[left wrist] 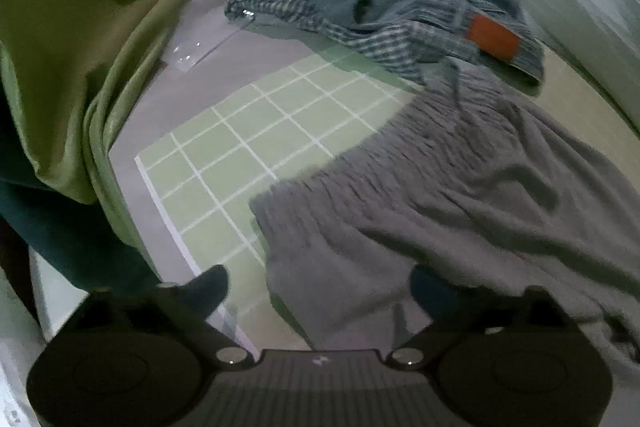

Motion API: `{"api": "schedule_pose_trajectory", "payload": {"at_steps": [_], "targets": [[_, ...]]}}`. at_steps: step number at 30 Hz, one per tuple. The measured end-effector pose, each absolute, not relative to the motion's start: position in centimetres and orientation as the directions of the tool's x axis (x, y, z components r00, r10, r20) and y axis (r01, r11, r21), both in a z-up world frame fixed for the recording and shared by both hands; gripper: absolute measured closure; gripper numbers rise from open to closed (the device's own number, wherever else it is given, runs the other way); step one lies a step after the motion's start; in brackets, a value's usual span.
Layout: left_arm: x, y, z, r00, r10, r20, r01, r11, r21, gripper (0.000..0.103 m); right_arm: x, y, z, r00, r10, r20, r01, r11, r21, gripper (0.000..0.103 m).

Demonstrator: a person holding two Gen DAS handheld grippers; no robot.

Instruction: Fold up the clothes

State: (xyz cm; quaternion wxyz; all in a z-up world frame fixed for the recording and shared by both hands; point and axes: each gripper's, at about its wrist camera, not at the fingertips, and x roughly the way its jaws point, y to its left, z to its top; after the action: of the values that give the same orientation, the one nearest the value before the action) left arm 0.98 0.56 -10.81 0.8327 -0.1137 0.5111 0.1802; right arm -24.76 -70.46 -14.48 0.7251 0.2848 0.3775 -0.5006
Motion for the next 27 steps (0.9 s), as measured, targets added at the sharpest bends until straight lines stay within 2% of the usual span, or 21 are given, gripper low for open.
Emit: {"api": "schedule_pose_trajectory", "payload": {"at_steps": [1,2,3,4,5,6,7,11,17,19,22,27], "targets": [[1.3,0.9,-11.1,0.407,0.177,-0.896,-0.414,0.910,-0.007,0.024,-24.7,-70.5,-14.3,0.221,-0.504,-0.835,0.942,0.332,0.049,0.090],[1.6,1.3,-11.4,0.401,0.171,-0.900,-0.411,0.912,-0.010,0.031,-24.7,-70.6,-14.3,0.229,-0.498,-0.836,0.944,0.324,0.065,0.096],[1.9,1.6,-11.7,0.396,0.163,-0.904,-0.407,0.913,-0.013,0.036,-24.8,-70.6,-14.2,0.237,-0.493,-0.837,0.946,0.315,0.082,0.099],[2.1,1.8,-12.0,0.392,0.151,-0.907,-0.403,0.915,-0.022,0.049,-24.8,-70.4,-13.9,0.247,-0.504,-0.828,0.944,0.318,0.087,0.101],[2.2,2.0,-12.2,0.394,0.137,-0.909,-0.400,0.916,-0.035,0.070,-24.8,-70.1,-13.5,0.257,-0.519,-0.815,0.941,0.325,0.090,0.101],[2.1,2.1,-12.3,0.402,0.125,-0.907,-0.397,0.916,-0.049,0.087,-24.9,-69.9,-13.1,0.268,-0.534,-0.802,0.939,0.332,0.092,0.101],[2.0,2.2,-12.3,0.416,0.131,-0.900,-0.399,0.916,-0.051,0.095,-24.9,-69.6,-12.6,0.278,-0.549,-0.788,0.936,0.339,0.094,0.101],[1.3,3.0,-10.6,0.489,0.136,-0.862,-0.396,0.915,-0.080,0.098,-26.5,-69.0,-9.0,0.319,-0.624,-0.713,0.938,0.313,0.145,0.102],[-0.3,3.5,-3.7,0.624,0.146,-0.768,-0.368,0.922,-0.124,0.099,-29.8,-68.7,-2.6,0.384,-0.712,-0.588,0.923,0.286,0.256,0.102],[-0.2,3.5,-4.3,0.620,0.183,-0.763,-0.380,0.921,-0.088,0.099,-29.5,-69.0,-3.2,0.349,-0.729,-0.589,0.936,0.307,0.175,0.102],[-0.3,4.0,-4.9,0.591,0.179,-0.786,-0.423,0.899,-0.114,0.099,-30.4,-70.4,-4.6,0.346,-0.697,-0.628,0.938,0.246,0.243,0.102],[-0.6,3.7,-3.5,0.615,0.180,-0.767,-0.432,0.891,-0.138,0.100,-30.6,-70.6,-3.7,0.398,-0.696,-0.598,0.914,0.239,0.329,0.102]]}}
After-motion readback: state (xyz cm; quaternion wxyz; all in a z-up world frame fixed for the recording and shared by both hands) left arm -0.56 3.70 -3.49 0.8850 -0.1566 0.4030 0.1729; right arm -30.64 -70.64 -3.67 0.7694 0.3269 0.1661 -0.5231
